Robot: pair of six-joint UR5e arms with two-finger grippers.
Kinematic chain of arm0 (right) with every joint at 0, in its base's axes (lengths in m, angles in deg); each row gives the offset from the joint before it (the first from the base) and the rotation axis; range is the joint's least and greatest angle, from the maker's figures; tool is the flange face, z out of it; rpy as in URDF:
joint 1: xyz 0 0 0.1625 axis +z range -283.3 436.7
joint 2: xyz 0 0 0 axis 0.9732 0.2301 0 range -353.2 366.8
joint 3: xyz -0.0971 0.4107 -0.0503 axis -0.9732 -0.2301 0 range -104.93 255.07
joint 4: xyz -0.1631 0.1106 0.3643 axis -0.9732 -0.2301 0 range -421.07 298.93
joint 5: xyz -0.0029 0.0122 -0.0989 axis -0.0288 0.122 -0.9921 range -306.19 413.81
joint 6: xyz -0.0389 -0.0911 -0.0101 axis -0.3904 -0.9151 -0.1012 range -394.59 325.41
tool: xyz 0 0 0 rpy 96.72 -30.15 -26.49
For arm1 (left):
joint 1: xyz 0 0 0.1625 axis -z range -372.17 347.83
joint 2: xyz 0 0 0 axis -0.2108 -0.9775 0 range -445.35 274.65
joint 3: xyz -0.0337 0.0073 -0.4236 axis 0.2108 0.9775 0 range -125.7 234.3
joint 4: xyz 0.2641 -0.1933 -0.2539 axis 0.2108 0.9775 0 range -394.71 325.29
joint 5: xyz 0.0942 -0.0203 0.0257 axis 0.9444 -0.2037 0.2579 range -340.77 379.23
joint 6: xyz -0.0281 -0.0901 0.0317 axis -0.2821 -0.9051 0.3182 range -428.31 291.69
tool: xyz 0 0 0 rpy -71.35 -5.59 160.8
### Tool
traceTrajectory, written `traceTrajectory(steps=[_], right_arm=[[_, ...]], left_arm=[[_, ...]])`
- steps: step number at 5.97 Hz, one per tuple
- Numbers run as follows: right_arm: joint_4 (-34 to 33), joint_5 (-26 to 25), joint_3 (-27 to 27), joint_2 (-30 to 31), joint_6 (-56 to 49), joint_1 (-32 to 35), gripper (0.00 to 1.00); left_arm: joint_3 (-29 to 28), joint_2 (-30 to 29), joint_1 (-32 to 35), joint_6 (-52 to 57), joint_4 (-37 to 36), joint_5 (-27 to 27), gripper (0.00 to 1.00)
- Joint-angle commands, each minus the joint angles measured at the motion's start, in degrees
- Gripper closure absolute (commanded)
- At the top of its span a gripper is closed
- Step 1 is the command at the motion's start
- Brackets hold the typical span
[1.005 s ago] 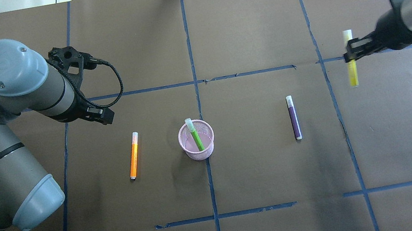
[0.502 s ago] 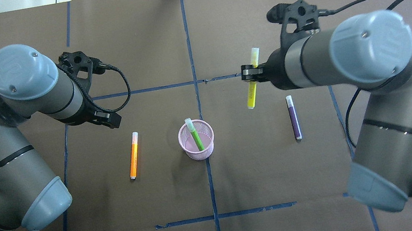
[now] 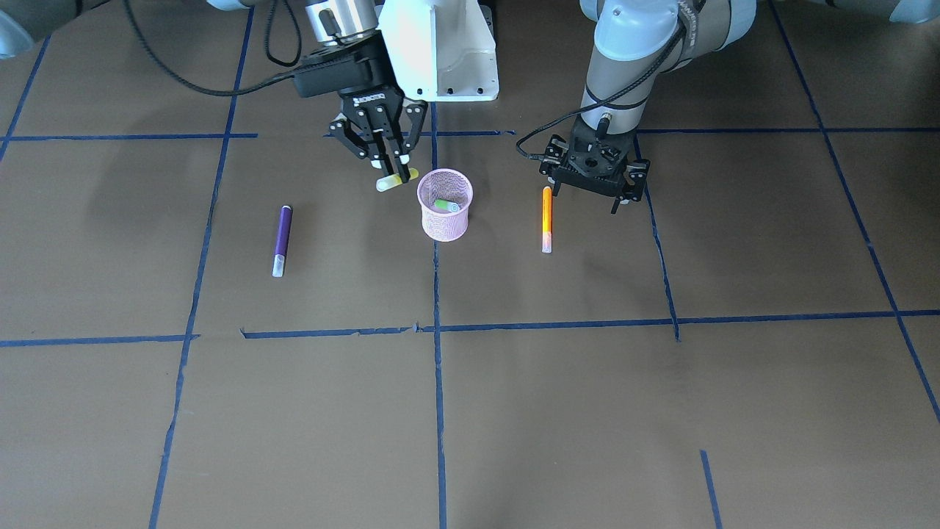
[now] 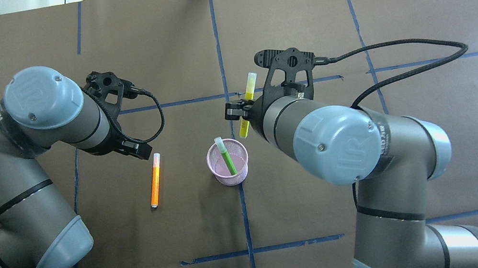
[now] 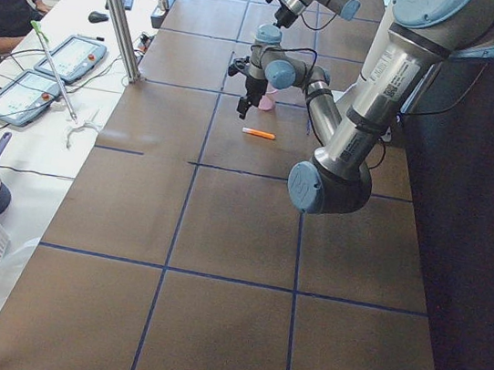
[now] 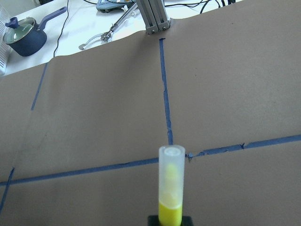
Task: Collect pens into pen holder
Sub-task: 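Drop the yellow highlighter into the cup while the left gripper lowers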
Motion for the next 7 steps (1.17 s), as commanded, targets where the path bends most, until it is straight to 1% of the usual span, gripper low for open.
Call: traceTrajectory(steps=[1, 2, 3, 4, 5, 6, 7], right_arm=[[0.32, -4.85, -4.16, -3.04, 2.73, -3.13, 1.0], [0.33, -6.43, -7.41, -5.06, 4.3, -4.01, 1.0], [0.33, -8.01, -7.7, -4.47, 4.32, -5.33, 0.99], [0.33, -9.07, -8.31, -4.46, 4.23, -6.12, 0.92], [0.06, -9.6, -8.84, -4.2, 4.14, -6.83, 0.58], [-0.11, -9.61, -8.85, -3.94, 3.97, -6.92, 0.23], [-0.03, -9.52, -8.67, -3.93, 3.97, -6.92, 0.17]], left_arm=[[-0.46, 0.01, -1.75, -2.37, -0.45, 0.11, 0.0], [-0.64, 0.27, -1.93, -4.46, -0.45, 0.11, 0.0], [-0.64, 0.01, -1.93, -5.18, -0.36, -0.06, 0.0], [-0.81, 0.18, -1.93, -5.28, 0.16, -0.15, 0.0], [-0.47, -0.25, -1.93, -5.45, -0.1, -0.5, 0.0], [-1.25, 0.53, -2.19, -5.37, 0.42, -0.33, 0.0], [-1.78, -0.07, -3.68, -5.97, 0.69, 0.02, 0.0]])
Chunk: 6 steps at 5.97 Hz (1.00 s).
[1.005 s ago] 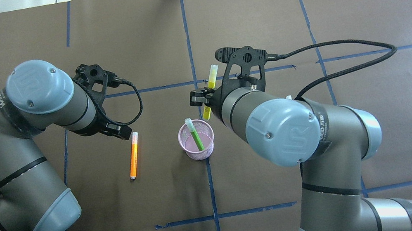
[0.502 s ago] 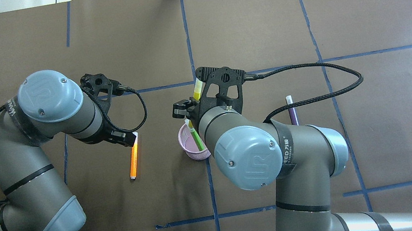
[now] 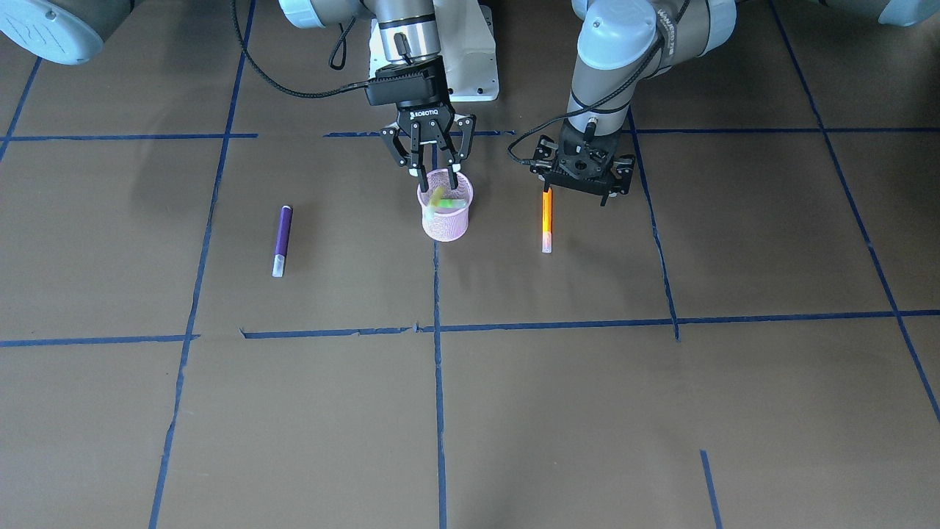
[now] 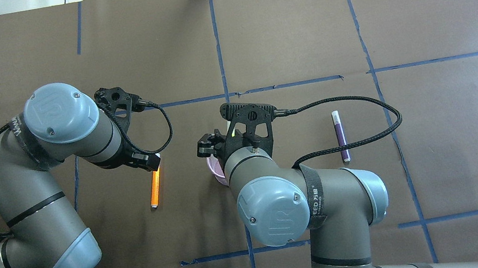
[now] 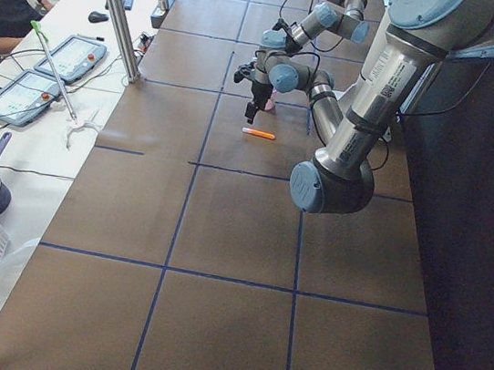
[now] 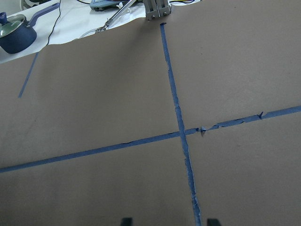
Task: Collect pens into pen holder
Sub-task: 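Drop the yellow highlighter into the cup while the left gripper lowers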
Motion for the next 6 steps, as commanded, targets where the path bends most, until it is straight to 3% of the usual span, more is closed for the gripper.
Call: traceTrajectory(steps=[1, 2, 3, 4, 6], right_arm=[[0.0, 0.79, 1.82, -0.02, -0.39, 0.1, 0.17], [-0.08, 7.23, 4.1, 0.16, -0.48, 2.88, 0.17], [-0.17, 19.74, 5.25, 3.12, -0.74, 8.31, 0.17], [-0.08, 28.48, 5.87, 4.36, -4.49, 13.23, 0.17], [0.0, 40.82, 10.43, 10.76, -10.99, 21.16, 0.17]], left_arm=[[-0.51, -0.26, -1.51, -3.46, 0.37, -0.18, 0.04], [-1.38, -0.52, -1.6, -3.4, 0.28, -0.35, 0.05], [-3.74, -1.22, -0.21, -3.31, 0.19, -5.66, 0.06], [-8.46, -3.58, 2.16, -3.23, 0.45, -13.46, 0.06], [-14.82, -6.5, 2.44, 2.48, 0.28, -14.94, 0.01]])
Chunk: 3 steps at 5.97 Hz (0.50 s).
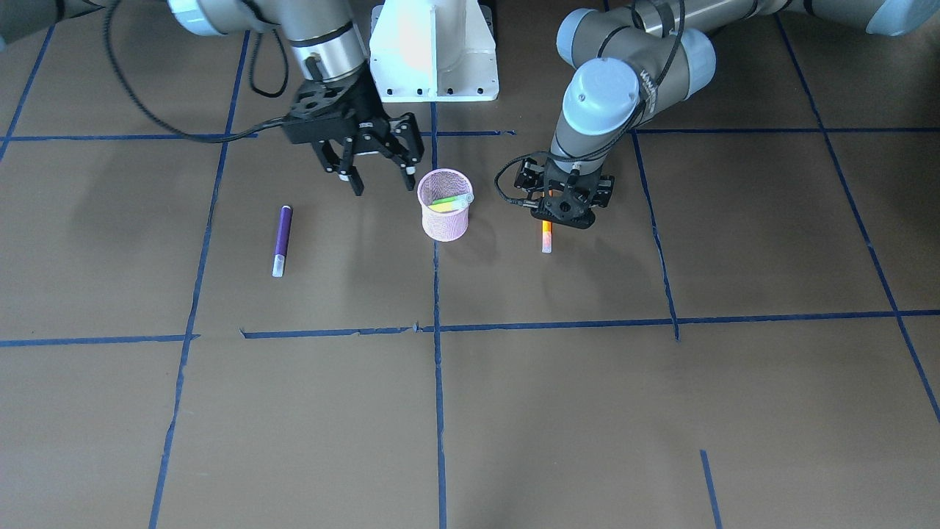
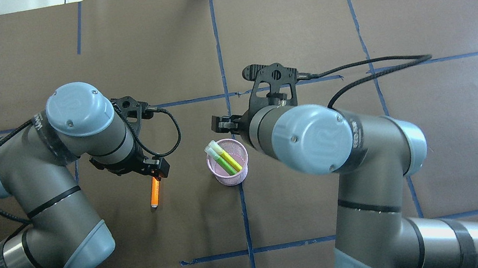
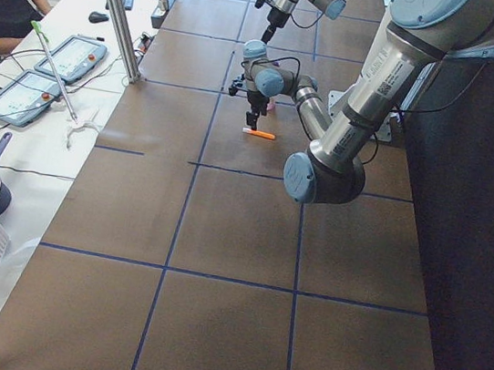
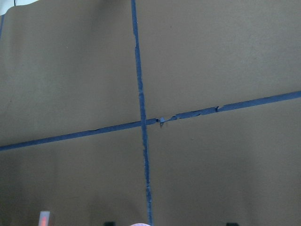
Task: Collect pens into pen holder
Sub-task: 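Grasp the orange highlighter with the left gripper while the right gripper withdraws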
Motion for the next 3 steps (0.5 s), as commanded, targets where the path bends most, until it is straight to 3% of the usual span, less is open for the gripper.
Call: traceTrajectory(steps=[1, 3], right_arm=[[0.07, 8.9, 2.69, 4.6, -5.68, 5.91, 0.17], [0.07, 9.99, 4.27, 6.53, -5.88, 6.63, 0.17]], left_arm=[[-3.9, -1.01, -0.17, 1.0, 0.11, -1.81, 0.0], [-5.84, -1.1, -0.26, -1.99, 4.3, -1.73, 0.01]])
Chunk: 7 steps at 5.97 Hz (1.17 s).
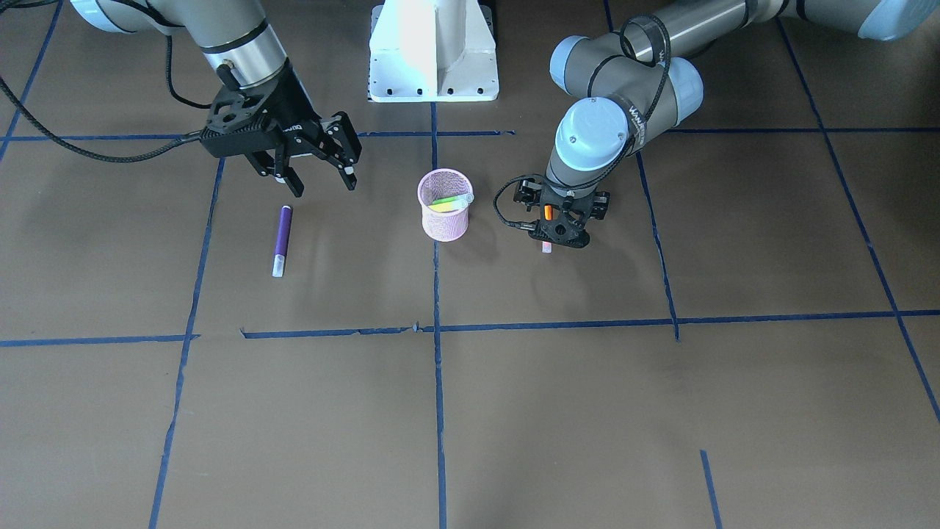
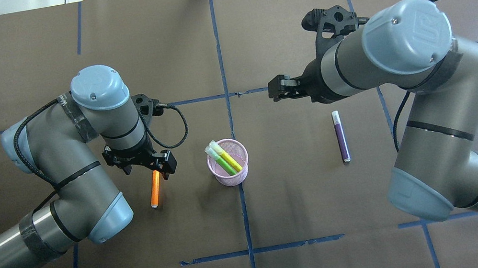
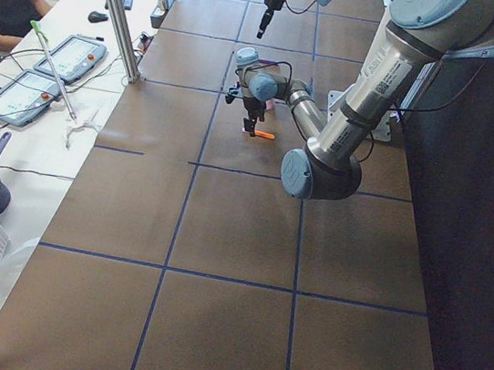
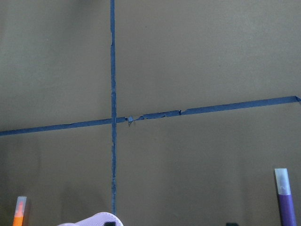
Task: Collect pens into pen holder
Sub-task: 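Grasp the orange highlighter with the left gripper while the right gripper withdraws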
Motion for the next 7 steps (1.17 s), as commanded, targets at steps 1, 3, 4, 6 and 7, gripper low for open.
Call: traceTrajectory(steps=[1, 3, 4, 6, 7], right_arm=[[-0.08, 1.64, 1.14, 1.99, -0.79, 1.05, 0.17], [0.0, 3.41, 1.23, 2.52, -0.79, 1.67, 0.17], [0.0, 3.32, 1.14, 2.61, -0.88, 1.76, 0.17], [0.0, 3.32, 1.14, 2.44, -0.79, 1.76, 0.17], [-0.08, 3.32, 1.22, 2.43, -0.79, 1.76, 0.17]], left_arm=[[-2.33, -0.31, -0.11, -0.91, 2.86, -0.05, 0.09], [-4.17, -1.09, -0.11, -0.91, 2.95, -0.05, 0.33], [-4.27, -1.27, -0.11, -0.82, 2.95, -0.14, 0.35], [-4.89, -1.62, -0.11, -0.73, 3.04, -0.22, 0.64], [-4.89, -1.63, -0.11, -0.64, 3.13, -0.22, 0.93]])
